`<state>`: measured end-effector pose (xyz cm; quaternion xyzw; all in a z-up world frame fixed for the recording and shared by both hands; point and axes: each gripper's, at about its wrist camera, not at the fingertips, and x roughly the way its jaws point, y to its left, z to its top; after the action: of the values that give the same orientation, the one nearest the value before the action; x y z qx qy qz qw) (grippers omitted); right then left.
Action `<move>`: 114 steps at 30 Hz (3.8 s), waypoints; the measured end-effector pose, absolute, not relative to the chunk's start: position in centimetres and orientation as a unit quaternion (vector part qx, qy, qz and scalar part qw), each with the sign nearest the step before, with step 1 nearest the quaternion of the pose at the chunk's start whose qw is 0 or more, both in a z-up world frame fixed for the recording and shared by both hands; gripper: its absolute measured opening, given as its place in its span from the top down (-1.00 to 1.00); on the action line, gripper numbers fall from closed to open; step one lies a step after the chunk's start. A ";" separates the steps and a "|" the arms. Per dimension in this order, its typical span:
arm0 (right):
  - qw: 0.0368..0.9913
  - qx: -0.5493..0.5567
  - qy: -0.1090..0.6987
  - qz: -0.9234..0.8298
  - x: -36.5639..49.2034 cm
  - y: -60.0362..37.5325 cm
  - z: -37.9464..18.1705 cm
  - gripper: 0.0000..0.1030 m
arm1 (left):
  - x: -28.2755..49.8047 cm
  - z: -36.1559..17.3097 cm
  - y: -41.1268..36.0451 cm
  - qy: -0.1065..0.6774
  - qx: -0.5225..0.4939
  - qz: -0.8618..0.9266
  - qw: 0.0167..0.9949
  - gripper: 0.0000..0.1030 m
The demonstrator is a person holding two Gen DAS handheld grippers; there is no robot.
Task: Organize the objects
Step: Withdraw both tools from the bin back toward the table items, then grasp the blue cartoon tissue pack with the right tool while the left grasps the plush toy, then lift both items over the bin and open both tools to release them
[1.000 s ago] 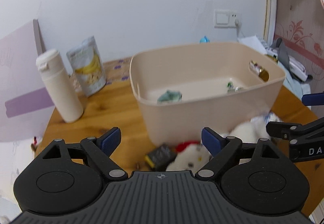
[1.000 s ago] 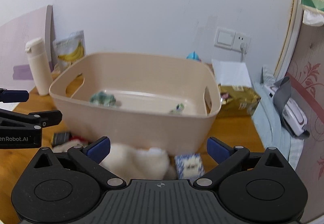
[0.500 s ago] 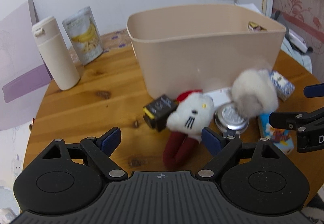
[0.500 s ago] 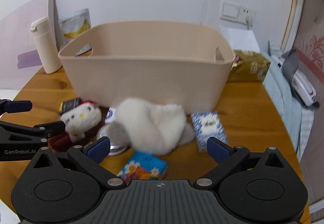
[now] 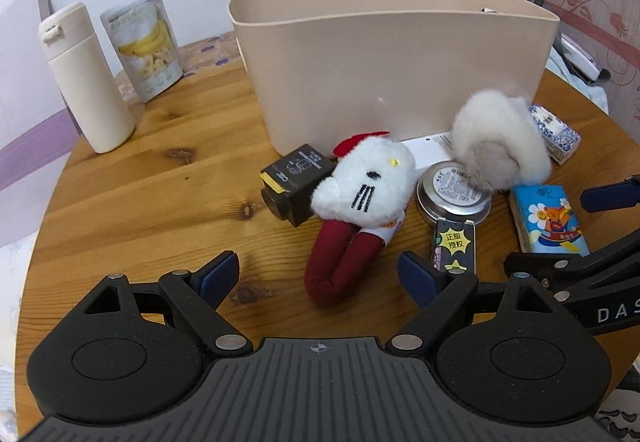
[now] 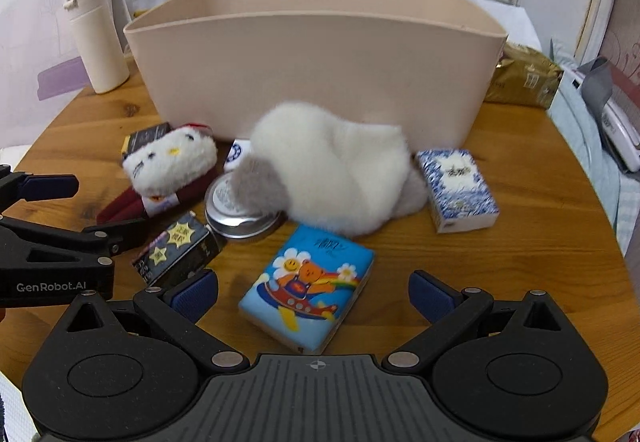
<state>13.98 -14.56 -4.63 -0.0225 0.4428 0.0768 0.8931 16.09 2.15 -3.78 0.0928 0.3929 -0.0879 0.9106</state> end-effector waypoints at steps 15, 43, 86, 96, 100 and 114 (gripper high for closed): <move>0.891 -0.036 0.448 0.066 14.7 -13.9 -5.7 -0.90 | 17.1 -4.6 1.8 0.390 0.084 -0.116 0.910 -0.27; 0.903 -0.031 0.417 0.102 12.3 -15.8 -3.3 0.15 | 14.0 -2.0 1.6 0.361 0.090 -0.120 0.921 0.54; 0.959 -0.003 0.279 0.042 16.5 -19.9 7.0 0.15 | 19.4 7.9 1.5 0.250 0.067 -0.117 0.959 0.54; 0.959 -0.002 0.280 0.043 21.1 -20.1 7.1 0.15 | 24.6 6.3 -0.4 0.272 0.076 -0.125 0.951 0.54; 0.956 -0.005 0.288 0.045 23.1 -20.1 6.8 0.15 | 26.6 5.1 -1.2 0.289 0.081 -0.128 0.945 0.54; 0.938 -0.028 0.342 0.051 28.3 -18.6 3.1 0.15 | 29.9 2.1 -2.6 0.323 0.102 -0.136 0.931 0.51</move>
<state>28.28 -18.57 3.10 -0.0282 0.3417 0.0506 0.9380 29.85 -2.64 2.13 0.1022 0.3233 -0.1362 0.9309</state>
